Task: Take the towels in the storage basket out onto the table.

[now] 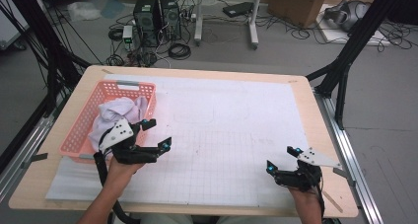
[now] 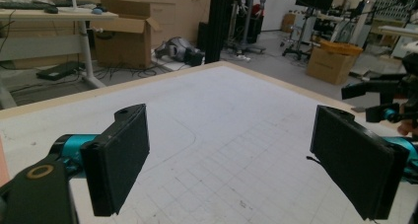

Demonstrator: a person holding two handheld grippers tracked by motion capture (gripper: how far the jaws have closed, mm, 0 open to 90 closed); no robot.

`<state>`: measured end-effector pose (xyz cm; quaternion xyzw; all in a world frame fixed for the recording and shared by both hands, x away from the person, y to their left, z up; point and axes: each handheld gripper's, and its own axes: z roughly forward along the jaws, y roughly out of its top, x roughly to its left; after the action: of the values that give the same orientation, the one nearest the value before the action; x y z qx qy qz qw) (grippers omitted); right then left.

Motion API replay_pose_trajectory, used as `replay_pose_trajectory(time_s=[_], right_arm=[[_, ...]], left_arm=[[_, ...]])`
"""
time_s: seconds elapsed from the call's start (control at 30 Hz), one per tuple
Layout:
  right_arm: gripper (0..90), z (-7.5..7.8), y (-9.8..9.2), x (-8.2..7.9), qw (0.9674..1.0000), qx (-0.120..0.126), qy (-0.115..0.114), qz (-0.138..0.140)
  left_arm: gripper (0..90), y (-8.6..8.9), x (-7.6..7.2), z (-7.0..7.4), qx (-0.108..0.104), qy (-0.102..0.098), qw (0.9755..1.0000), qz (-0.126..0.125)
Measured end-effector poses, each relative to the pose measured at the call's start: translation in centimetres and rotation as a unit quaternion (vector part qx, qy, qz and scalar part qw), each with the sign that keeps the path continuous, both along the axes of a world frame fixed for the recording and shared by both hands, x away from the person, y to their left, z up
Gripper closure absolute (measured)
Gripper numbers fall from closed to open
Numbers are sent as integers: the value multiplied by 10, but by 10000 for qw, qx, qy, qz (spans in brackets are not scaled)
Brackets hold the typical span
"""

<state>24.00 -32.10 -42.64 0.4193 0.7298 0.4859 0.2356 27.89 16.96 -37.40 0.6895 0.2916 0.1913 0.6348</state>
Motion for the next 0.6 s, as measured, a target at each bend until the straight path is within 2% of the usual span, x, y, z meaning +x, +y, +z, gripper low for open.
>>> replay_pose_trajectory(time_s=[0.13, 0.2, 0.33, 0.6], right_arm=[[54, -1, 1, 1, 10000, -8, 52, 23], [54, -1, 1, 1, 10000, -23, 59, 42], [54, -1, 1, 1, 10000, -34, 45, 46], [54, -1, 2, 1, 10000, -12, 84, 47]], left_arm=[[154, 3, -2, 6, 119, -11, 9999, -50], [154, 8, -4, 11, 26, 14, 10000, -33], [154, 15, -5, 16, 32, -8, 10000, -6], [154, 41, -1, 41, 27, -198, 9993, 304]])
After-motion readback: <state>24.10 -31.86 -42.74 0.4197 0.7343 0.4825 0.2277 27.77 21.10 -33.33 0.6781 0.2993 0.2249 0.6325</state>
